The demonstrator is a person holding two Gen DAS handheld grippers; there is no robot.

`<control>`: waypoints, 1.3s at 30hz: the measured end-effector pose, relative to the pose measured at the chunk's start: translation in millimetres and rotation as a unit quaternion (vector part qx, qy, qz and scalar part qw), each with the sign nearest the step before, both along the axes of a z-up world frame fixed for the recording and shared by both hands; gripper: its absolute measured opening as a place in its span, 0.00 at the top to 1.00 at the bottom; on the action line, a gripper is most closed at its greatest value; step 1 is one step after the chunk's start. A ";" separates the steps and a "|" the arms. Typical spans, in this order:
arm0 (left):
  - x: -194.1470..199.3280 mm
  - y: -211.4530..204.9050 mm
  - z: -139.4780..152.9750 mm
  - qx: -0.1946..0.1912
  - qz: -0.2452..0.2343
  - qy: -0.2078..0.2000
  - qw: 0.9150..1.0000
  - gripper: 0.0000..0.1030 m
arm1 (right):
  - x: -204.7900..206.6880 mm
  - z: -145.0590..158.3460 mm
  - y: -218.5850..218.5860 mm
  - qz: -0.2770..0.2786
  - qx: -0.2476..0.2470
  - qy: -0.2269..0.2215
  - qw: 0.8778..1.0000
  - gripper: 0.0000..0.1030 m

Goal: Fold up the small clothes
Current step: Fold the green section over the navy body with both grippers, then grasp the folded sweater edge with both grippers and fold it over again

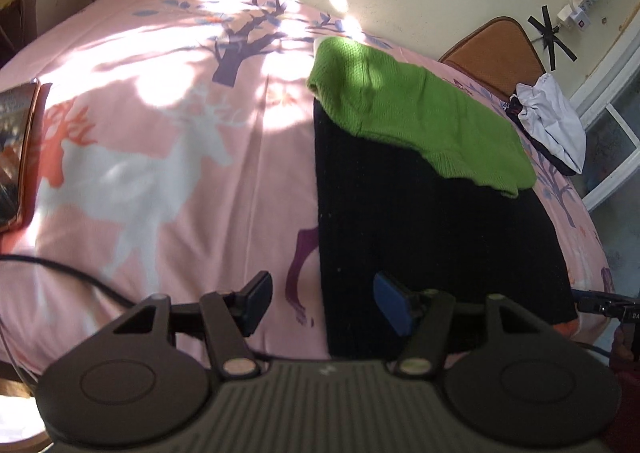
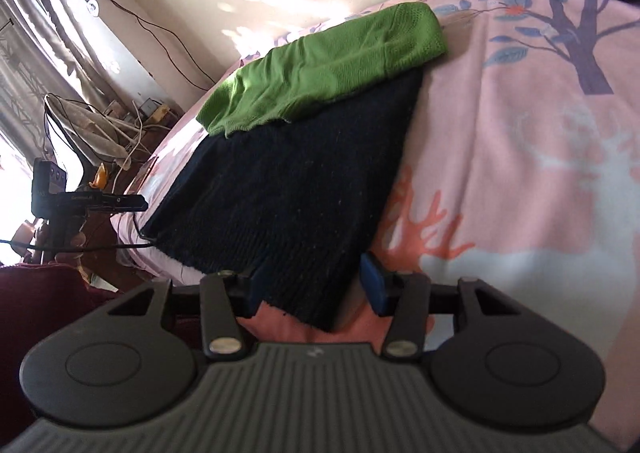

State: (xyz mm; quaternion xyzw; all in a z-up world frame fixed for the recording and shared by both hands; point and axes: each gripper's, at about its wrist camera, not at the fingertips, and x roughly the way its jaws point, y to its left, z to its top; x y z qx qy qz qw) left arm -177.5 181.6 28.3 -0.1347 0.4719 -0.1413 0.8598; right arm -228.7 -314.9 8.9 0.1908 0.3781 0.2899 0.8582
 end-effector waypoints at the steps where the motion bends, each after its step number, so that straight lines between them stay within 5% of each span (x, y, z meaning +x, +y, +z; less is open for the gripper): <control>1: -2.0 -1.5 -3.2 -0.001 0.000 0.009 1.000 0.44 | -0.8 -1.2 2.2 0.000 0.007 0.000 1.000 0.48; 5: -6.8 -12.4 -5.7 0.008 -0.011 0.012 1.000 0.47 | -5.4 -4.5 14.9 0.009 0.013 -0.018 1.000 0.48; 7: -8.0 -19.7 -6.7 0.002 -0.027 0.016 1.000 0.64 | -7.0 -5.2 13.9 0.005 0.015 -0.023 1.000 0.49; 8: -7.5 -24.2 -8.0 0.002 -0.038 0.020 0.999 0.81 | -7.8 -5.5 13.9 -0.002 0.016 -0.024 1.000 0.53; 9: -8.1 -29.9 -9.2 0.007 -0.043 0.020 0.999 0.84 | -8.6 -6.2 12.8 -0.010 0.014 -0.026 1.000 0.59; 10: -9.1 -34.5 -8.8 0.015 -0.046 0.012 0.999 0.84 | -8.1 -6.6 14.7 -0.020 0.003 -0.029 0.999 0.75; 12: -8.3 -35.6 -6.3 0.005 -0.048 0.007 0.999 0.91 | -4.7 -7.6 19.9 -0.037 -0.011 -0.032 0.999 0.85; 15: -6.3 -22.4 6.6 -0.046 -0.034 -0.011 0.998 0.91 | -2.8 0.9 23.2 -0.039 -0.012 -0.053 0.998 0.89; 20: 7.6 0.0 35.6 -0.116 -0.006 -0.070 0.991 0.91 | 16.8 31.3 4.0 -0.085 0.054 -0.104 0.989 0.89; 27: 102.0 -1.5 67.1 -0.159 0.028 -0.115 0.980 0.91 | 120.6 57.7 -12.2 -0.171 0.084 -0.107 0.976 0.89; 30: 158.5 -13.2 60.8 -0.126 0.080 -0.104 0.983 0.82 | 176.3 52.9 -6.7 -0.233 0.054 -0.075 0.968 0.82; 32: 179.9 -19.4 49.6 -0.099 0.103 -0.080 0.987 0.81 | 196.1 45.4 -3.6 -0.263 0.023 -0.061 0.963 0.54; 33: 181.8 -20.5 45.6 -0.100 0.101 -0.075 0.987 0.79 | 197.0 45.2 -1.5 -0.269 0.010 -0.063 0.961 0.50; 36: 169.6 -20.0 40.2 -0.092 0.070 -0.094 0.989 0.56 | 171.3 47.8 -6.5 -0.256 0.001 -0.113 0.960 0.47; 39: 164.1 -24.9 39.9 -0.050 0.069 -0.117 0.990 0.50 | 154.8 47.6 -0.9 -0.250 -0.029 -0.136 0.958 0.42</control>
